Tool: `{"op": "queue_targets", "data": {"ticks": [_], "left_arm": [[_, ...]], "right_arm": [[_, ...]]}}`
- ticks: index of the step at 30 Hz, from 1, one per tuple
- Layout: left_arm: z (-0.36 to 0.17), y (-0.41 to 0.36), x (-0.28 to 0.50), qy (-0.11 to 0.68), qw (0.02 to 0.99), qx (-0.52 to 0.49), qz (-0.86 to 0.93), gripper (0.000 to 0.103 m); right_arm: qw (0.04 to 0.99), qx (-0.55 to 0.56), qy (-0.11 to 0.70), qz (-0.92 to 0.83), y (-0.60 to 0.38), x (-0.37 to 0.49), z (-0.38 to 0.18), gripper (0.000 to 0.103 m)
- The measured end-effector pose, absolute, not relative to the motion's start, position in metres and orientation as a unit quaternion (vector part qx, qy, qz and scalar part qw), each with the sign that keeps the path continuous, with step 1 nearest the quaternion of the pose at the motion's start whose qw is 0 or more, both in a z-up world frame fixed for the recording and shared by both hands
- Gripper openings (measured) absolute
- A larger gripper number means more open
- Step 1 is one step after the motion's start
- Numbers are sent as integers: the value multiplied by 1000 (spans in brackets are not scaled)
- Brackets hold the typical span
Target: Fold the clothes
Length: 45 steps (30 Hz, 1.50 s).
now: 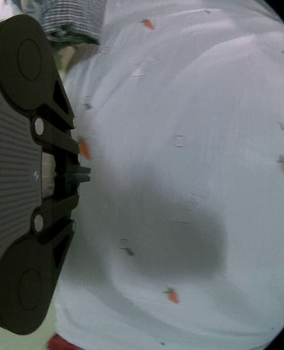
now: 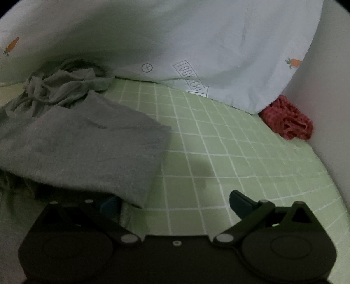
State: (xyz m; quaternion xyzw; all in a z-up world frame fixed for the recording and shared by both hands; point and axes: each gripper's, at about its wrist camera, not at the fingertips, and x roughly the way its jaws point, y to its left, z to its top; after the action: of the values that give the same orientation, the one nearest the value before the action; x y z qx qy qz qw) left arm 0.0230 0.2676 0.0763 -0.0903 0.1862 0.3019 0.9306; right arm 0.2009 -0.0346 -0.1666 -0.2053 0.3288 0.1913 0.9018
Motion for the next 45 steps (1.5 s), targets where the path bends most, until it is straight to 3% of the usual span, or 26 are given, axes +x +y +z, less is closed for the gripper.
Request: {"op": "queue_targets", "data": {"ticks": [2, 4, 6, 12, 27, 33, 34, 35, 36, 37, 38, 39, 45], "left_arm": [[52, 271, 21, 221, 923, -127, 289, 9], [27, 269, 20, 252, 914, -141, 284, 42], [2, 266, 22, 290, 903, -145, 281, 62], [-62, 270, 24, 366, 868, -200, 270, 88], [-132, 316, 39, 387, 837, -232, 309, 103], [-139, 317, 43, 371, 852, -193, 314, 102], [-139, 316, 41, 362, 855, -193, 316, 98], [-139, 315, 40, 354, 858, -193, 317, 92], [-138, 314, 40, 351, 859, -188, 322, 72], [-136, 312, 40, 350, 859, -181, 326, 39], [-135, 311, 41, 348, 860, -174, 331, 22], [-133, 313, 40, 346, 862, -185, 321, 17], [-99, 313, 31, 306, 875, -199, 316, 15]], "right_arm": [[901, -207, 331, 190, -35, 200, -167, 103], [900, -204, 335, 189, -37, 200, -168, 103], [899, -200, 341, 189, -39, 199, -169, 103], [892, -210, 351, 194, -37, 196, -177, 103], [913, -148, 328, 193, -43, 196, -186, 103], [919, -128, 317, 198, -46, 195, -190, 103], [919, -124, 317, 200, -47, 195, -191, 103], [919, -120, 317, 201, -48, 195, -192, 103], [919, -116, 317, 203, -49, 196, -192, 103], [919, -112, 317, 204, -50, 196, -193, 103], [919, -109, 317, 206, -51, 197, -193, 103], [919, -106, 318, 207, -51, 197, -194, 103], [920, -105, 315, 208, -51, 197, -195, 103]]}}
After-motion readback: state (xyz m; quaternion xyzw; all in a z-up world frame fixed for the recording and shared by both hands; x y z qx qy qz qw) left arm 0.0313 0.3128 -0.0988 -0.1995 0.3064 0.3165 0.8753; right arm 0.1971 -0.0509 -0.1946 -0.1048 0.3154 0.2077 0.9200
